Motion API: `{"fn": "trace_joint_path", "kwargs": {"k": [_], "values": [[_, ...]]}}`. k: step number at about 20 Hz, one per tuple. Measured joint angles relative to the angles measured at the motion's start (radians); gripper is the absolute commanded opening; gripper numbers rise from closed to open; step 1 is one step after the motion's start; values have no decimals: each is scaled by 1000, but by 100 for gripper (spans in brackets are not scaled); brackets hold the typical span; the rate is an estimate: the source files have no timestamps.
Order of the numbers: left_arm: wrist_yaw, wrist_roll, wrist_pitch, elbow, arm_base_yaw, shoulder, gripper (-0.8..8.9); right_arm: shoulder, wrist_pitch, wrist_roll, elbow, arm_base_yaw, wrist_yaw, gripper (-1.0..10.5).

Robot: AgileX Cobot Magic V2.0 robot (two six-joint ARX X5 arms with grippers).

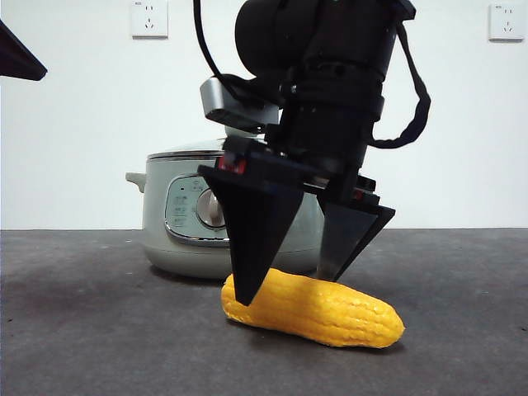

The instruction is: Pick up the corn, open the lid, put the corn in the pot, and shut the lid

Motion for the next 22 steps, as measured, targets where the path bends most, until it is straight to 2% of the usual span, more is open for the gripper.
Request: {"fn": "trace_joint_path", "kwargs": {"k": [4,7,14,18,22], "values": [[0,0,0,0,0,0,-4,47,5,-7,0,0,8,355],[0,0,0,0,0,0,-4,53,16,-9,0,0,10,-27],[-8,6,-5,34,0,24,-5,53,20,-10,0,0,22,-11],[-10,7,-5,165,-18,104,-5,36,-28,-9,0,-1,24,-11],[-56,15,-5,347,-71,240,-5,-90,-131,3,0,-3,24,-11]]}}
